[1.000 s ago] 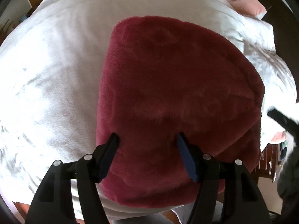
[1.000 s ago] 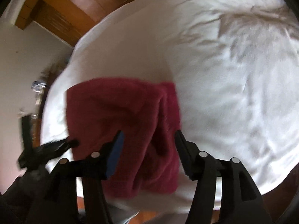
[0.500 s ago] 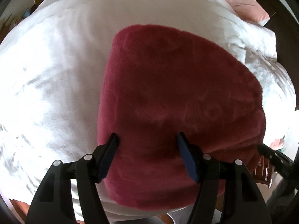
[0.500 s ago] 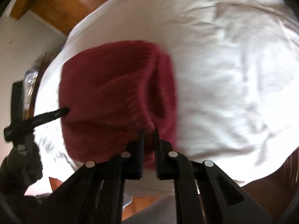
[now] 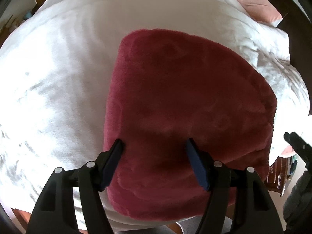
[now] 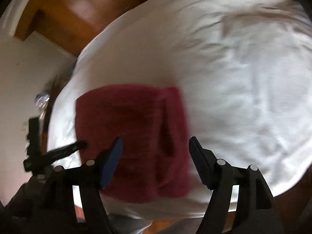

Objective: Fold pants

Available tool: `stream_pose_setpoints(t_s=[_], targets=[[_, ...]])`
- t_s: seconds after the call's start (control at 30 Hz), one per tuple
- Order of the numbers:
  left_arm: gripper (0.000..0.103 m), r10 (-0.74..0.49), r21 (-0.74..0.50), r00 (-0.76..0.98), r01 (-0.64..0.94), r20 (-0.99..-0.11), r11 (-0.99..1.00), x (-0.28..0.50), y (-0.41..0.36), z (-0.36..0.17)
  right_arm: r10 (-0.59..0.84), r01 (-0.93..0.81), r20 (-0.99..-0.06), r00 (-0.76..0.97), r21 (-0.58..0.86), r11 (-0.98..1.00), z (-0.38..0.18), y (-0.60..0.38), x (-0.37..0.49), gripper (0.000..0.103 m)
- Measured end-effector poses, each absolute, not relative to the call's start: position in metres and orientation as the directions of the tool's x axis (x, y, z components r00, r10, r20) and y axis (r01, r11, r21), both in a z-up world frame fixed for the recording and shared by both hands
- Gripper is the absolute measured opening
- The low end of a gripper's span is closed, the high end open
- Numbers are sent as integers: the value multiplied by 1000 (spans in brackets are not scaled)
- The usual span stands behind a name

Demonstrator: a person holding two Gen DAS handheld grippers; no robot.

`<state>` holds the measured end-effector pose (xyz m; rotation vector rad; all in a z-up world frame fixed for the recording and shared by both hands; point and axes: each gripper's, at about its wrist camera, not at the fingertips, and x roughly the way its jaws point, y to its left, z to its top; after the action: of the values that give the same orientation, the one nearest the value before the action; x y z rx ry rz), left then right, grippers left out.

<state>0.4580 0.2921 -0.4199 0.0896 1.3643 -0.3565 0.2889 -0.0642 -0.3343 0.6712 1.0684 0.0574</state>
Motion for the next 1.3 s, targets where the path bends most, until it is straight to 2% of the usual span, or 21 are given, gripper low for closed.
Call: stream_pose_setpoints(t_s=[0.07, 0.1, 0.13, 0.17, 0.2, 0.27, 0.43, 0.57, 0.67, 0.77, 0.8, 0.93, 0.97, 1.3], targets=[[67, -204, -150, 163, 297, -965, 943, 459, 291, -417, 387, 246, -798, 462, 534, 809, -341, -53, 291, 54], [67, -211, -156, 166, 294, -963, 943, 459, 291, -415, 398, 240, -812, 426, 526, 816, -350, -44, 293, 52], [67, -217, -160, 170, 293, -961, 942, 459, 291, -412, 407, 234, -826, 390, 516, 824, -360, -37, 295, 43], [67, -219, -162, 172, 294, -960, 942, 459, 289, -412, 412, 226, -838, 358, 506, 832, -369, -31, 298, 25], [67, -220, -162, 174, 295, -960, 942, 460, 288, -411, 391, 231, -864, 317, 471, 852, -379, -26, 298, 17], [67, -222, -162, 179, 296, -959, 941, 460, 289, -408, 368, 238, -872, 323, 451, 860, -378, -32, 300, 12], [68, -253, -183, 220, 294, -942, 938, 460, 291, -390, 242, 250, -881, 407, 362, 898, -339, -63, 286, 11], [68, -243, -159, 227, 334, -943, 929, 467, 278, -394, 216, 280, -914, 343, 319, 906, -372, -70, 291, 11], [68, -165, -79, 210, 365, -964, 928, 471, 270, -420, 222, 271, -925, 307, 309, 912, -404, -45, 295, 12], [72, -136, -59, 196, 357, -971, 932, 475, 275, -433, 210, 260, -926, 314, 296, 919, -402, -38, 297, 13], [73, -141, -68, 189, 346, -972, 936, 476, 278, -432, 219, 255, -921, 323, 307, 917, -396, -39, 295, 14], [71, -172, -112, 181, 303, -968, 946, 477, 290, -425, 220, 240, -893, 394, 331, 913, -363, -57, 271, 43], [71, -178, -117, 185, 300, -966, 947, 475, 293, -421, 214, 235, -884, 416, 332, 914, -354, -59, 268, 46], [71, -228, -141, 174, 406, -958, 903, 435, 282, -401, 211, 212, -827, 521, 365, 907, -311, -40, 290, 46]])
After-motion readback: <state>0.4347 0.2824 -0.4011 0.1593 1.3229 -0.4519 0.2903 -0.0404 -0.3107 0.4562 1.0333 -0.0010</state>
